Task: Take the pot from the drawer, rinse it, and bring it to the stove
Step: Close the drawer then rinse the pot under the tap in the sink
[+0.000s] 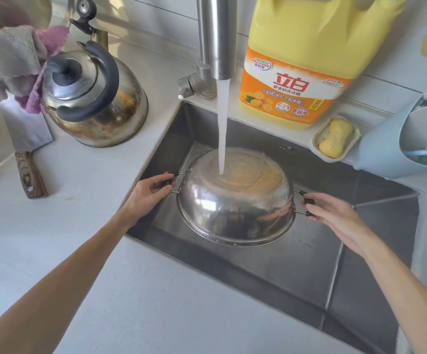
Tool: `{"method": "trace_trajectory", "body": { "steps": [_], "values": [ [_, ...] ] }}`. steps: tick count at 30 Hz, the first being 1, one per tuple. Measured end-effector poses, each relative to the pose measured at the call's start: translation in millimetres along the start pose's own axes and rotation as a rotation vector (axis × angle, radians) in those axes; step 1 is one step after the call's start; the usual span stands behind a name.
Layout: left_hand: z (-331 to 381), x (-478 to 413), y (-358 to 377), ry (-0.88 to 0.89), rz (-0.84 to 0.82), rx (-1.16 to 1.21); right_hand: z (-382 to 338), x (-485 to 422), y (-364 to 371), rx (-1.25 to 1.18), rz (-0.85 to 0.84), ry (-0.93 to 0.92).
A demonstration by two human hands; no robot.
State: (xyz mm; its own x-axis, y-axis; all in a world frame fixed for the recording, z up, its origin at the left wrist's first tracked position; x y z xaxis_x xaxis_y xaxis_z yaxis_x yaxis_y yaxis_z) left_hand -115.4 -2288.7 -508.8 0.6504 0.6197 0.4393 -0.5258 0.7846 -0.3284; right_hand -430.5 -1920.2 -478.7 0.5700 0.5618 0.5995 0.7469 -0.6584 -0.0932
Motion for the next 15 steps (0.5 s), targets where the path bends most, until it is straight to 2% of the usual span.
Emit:
{"method": "trace_trajectory", "body": {
  "steps": [9, 15],
  "values": [
    [4, 5, -1, -0.025, -0.021, 0.02, 5, 0, -7, 0.029, 0.012, -0.022],
    [26, 5, 1, 0.081, 0.01, -0.01, 18, -8, -18, 0.053, -0.003, -0.004]
  ]
}}
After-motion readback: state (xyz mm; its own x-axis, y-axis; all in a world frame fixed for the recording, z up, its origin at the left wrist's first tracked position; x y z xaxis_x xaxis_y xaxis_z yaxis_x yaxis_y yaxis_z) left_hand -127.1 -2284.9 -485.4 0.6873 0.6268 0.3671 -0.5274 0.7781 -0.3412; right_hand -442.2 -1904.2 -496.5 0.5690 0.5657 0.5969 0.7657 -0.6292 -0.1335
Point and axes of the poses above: each hand's wrist, its own x-axis away from the middle knuckle, its own y-axis out of the palm, z = x × y, the point moved 1 cm from there along -x, towards the middle knuckle, and after that the axes turned 3 degrees about z, right-handed, at the moved point
